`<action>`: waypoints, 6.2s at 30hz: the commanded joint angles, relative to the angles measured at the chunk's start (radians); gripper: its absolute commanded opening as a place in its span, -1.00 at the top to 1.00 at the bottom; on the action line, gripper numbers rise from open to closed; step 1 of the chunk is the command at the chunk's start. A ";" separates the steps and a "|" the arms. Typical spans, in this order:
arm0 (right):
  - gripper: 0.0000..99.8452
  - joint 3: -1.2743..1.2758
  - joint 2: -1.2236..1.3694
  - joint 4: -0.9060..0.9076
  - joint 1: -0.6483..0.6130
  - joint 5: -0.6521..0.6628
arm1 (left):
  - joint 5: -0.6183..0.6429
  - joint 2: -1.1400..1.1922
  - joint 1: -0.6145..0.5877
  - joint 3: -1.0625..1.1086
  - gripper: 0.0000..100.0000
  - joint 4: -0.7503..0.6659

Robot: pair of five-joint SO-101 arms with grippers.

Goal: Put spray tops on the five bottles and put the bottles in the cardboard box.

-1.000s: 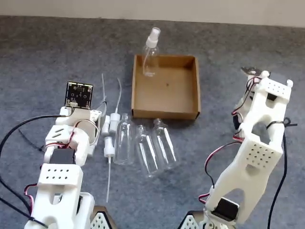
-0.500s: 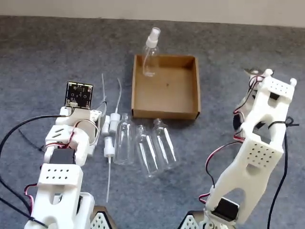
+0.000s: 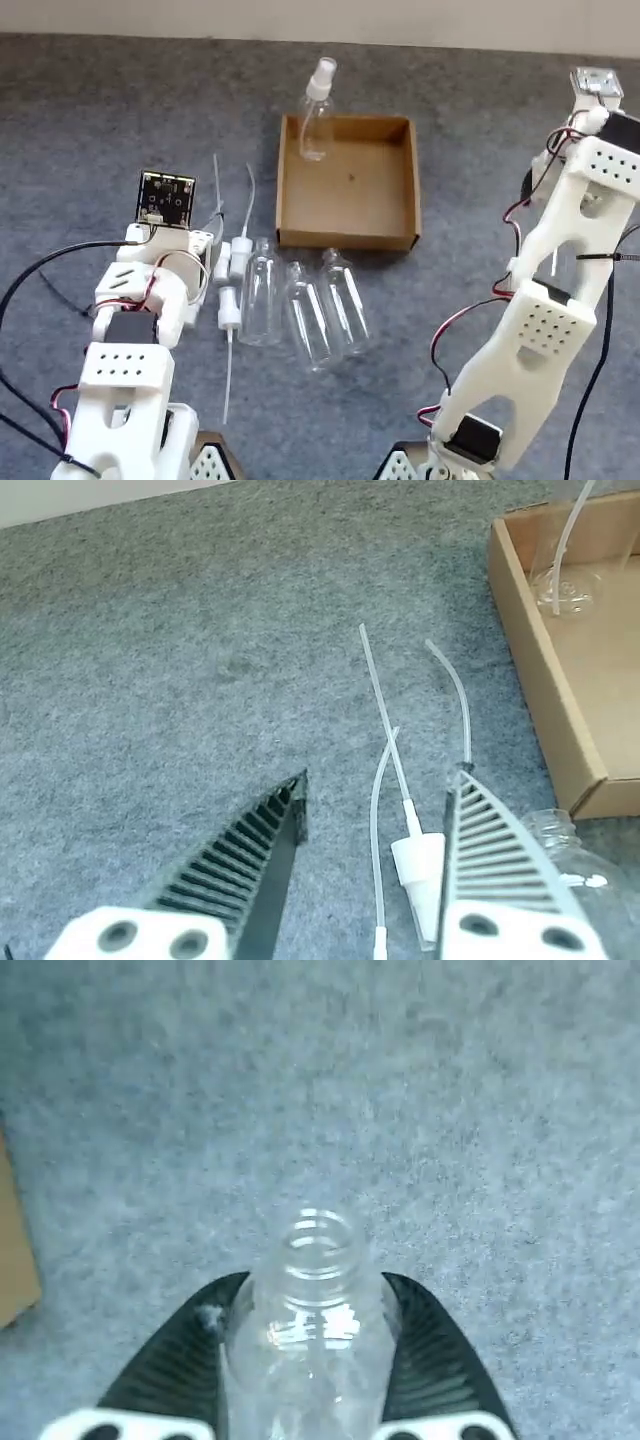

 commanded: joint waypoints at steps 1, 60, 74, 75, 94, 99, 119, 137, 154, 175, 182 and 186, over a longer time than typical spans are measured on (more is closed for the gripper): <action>0.99 0.088 -0.196 0.021 -0.061 -0.014 | 0.006 0.008 0.012 -0.085 0.67 0.103; 0.99 1.382 -1.230 -0.229 -0.225 0.178 | 0.242 1.023 -0.303 -1.015 0.97 0.701; 0.99 1.383 -1.231 -0.229 -0.223 0.180 | 0.568 1.348 -0.275 -1.253 0.83 0.747; 0.99 1.383 -1.231 -0.229 -0.223 0.180 | 0.523 1.339 -0.275 -1.257 0.75 0.764; 0.99 1.389 -1.231 -0.229 -0.223 0.239 | -0.884 1.202 -0.249 -1.653 0.63 1.280; 0.99 1.389 -1.231 -0.229 -0.223 0.241 | -1.373 1.254 -0.249 -1.652 0.63 1.258; 0.99 1.382 -1.231 -0.219 -0.223 0.236 | -1.752 1.583 -0.260 -1.652 0.55 1.040; 0.99 1.380 -1.233 -0.202 -0.259 0.226 | -1.189 1.524 -0.234 -1.741 0.83 1.016; 0.99 1.379 -1.233 -0.156 -0.352 0.152 | -0.324 1.613 -0.206 -1.735 0.75 1.152; 0.99 1.379 -1.233 -0.163 -0.354 0.157 | -0.384 1.623 -0.127 -1.810 0.56 1.191; 0.99 1.379 -1.233 -0.163 -0.354 0.158 | -0.443 1.666 -0.128 -1.810 0.69 1.185; 0.99 1.379 -1.233 -0.163 -0.354 0.158 | -0.466 1.730 -0.131 -1.814 0.70 1.181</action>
